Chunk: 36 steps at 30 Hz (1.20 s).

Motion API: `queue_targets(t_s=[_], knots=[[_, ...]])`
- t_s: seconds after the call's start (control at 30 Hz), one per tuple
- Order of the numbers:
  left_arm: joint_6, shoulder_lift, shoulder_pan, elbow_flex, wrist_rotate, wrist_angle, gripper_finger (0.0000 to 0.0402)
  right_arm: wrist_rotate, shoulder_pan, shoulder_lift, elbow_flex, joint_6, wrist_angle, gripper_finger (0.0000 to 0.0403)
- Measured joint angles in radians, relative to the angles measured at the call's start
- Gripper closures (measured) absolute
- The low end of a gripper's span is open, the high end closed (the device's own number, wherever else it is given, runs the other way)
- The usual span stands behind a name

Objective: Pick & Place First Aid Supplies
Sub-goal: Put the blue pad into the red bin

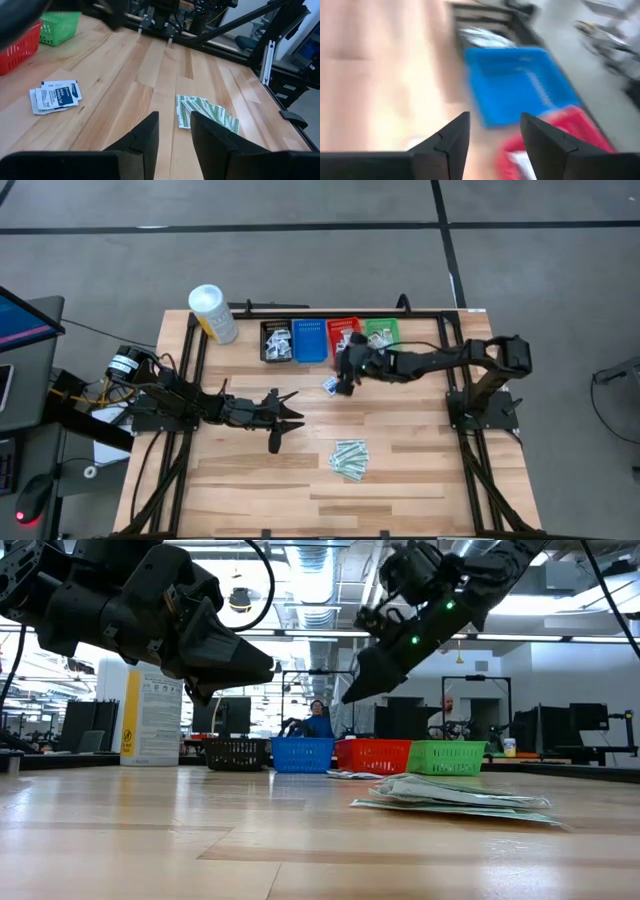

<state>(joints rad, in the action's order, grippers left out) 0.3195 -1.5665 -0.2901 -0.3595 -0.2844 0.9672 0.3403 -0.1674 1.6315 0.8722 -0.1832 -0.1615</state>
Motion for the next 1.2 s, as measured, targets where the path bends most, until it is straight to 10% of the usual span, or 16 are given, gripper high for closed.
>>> queue_targets(t_s=[1.2], knots=[[0.000,0.000,0.000,0.000,-0.011,0.000,0.0289,-0.102,0.127,0.315,-0.005,0.054,-0.044,0.0295]])
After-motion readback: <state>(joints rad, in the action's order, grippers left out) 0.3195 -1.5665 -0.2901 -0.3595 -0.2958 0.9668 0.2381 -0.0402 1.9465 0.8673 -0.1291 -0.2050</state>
